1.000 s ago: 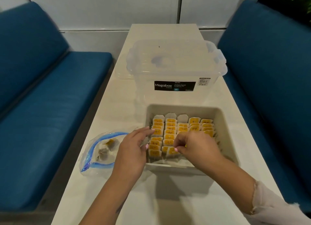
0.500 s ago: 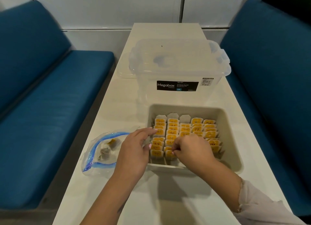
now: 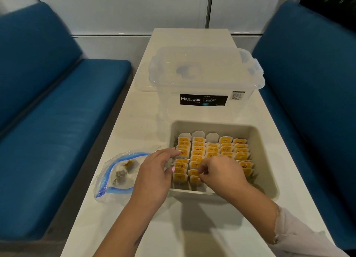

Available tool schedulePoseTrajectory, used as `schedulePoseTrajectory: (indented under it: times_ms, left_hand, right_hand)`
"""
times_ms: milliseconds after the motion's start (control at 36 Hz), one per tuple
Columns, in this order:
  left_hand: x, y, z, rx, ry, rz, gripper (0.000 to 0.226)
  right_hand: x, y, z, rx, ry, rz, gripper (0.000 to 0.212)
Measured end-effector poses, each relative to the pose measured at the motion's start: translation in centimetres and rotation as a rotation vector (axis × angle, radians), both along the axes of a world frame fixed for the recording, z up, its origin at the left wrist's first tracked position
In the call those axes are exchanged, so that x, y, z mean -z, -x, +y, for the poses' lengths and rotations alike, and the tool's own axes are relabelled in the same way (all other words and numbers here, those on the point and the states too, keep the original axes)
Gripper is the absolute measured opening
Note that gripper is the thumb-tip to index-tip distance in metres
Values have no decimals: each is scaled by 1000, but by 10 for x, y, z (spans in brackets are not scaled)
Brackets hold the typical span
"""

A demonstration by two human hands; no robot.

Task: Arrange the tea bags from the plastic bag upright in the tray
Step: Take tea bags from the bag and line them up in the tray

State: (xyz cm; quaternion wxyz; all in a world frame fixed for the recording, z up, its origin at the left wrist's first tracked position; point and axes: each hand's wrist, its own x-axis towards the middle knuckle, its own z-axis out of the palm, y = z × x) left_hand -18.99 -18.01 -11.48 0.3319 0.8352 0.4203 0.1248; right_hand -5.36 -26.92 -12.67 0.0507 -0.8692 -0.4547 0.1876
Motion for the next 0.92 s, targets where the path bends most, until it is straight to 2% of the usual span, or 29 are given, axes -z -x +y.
schedulePoseTrajectory:
  times_ms: [306,417,500,556,667,806,917]
  left_hand:
    - [-7,18,3,-26,-79,-70,33]
    - [-6,39,19,-64,-283,-179,34]
    - [-7,57,34,-160,-393,-146,41]
    - [-5,68,43,-218,-348,-70,49]
    - [1,82,62,-258,-128,135,59]
    - [3,84,80,-249,-51,187,36]
    - [0,86,88,-232,-49,180,29]
  right_hand:
    - [-12,1,3,2,-83,-6,18]
    - [-20,5,11,-8,-129,-7,18]
    - [-28,12,19,-39,-173,-3,20]
    - [-33,19,26,-63,-205,-2,20]
    - [-36,36,40,-112,-243,26,20]
    - [-35,54,57,-161,-235,69,22]
    - [-37,67,69,-212,-218,51,23]
